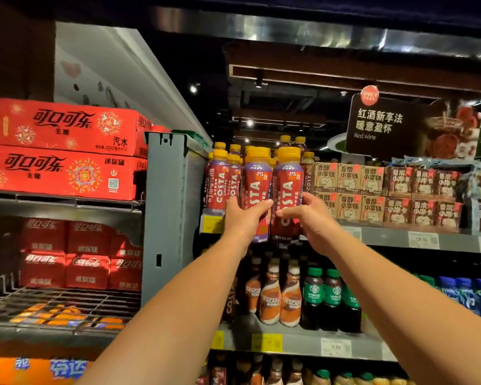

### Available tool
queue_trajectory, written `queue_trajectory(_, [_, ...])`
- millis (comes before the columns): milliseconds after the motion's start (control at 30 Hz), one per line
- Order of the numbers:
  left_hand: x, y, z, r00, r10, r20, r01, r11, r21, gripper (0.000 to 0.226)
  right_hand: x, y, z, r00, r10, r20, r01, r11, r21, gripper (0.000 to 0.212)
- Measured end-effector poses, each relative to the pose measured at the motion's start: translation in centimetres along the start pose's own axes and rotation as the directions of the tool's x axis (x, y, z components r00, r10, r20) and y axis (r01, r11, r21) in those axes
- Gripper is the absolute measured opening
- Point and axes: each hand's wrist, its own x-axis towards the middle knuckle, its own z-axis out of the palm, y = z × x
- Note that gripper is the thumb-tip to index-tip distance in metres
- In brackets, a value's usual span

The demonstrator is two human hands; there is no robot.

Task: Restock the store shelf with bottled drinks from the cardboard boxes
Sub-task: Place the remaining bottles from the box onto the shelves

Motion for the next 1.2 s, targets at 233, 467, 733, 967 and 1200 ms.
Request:
queue_trajectory(233, [4.3,-0.1,1.5,0.996,0.044,-0.075,-0.043,0.999,0.015,0.08,5.4,0.4,-0.2,0.999,-0.017,0.038,0.017,1.0,0.011,0.045])
queue_trajectory(467, [8.2,-0.4,1.4,0.985,0.09,-0.145,-0.085,0.996,0.041,0.067,10.0,2.1,1.1,0.998,-0.058,0.032,0.057,0.998,0.022,0.049])
queue_trajectory(733, [12.1,-1.5,1.7,0.949,0.257,-0.183,-0.173,0.909,0.379,0.049,14.2,4.1,1.5,0.998,-0.057,0.029,0.057,0.998,0.012,0.052])
queue_trajectory(967, [13.7,-2.3,2.2,0.948,0.267,-0.171,-0.137,0.831,0.538,0.046,16.3,5.7,1.1,0.999,-0.022,0.038,0.021,0.999,0.024,0.05])
queue_trajectory(1200, [13.9,-3.2,2.0,0.944,0.254,-0.208,-0.057,0.751,0.658,0.045,17.1,6.5,1.5,0.996,0.036,0.085,-0.034,0.999,-0.018,0.048])
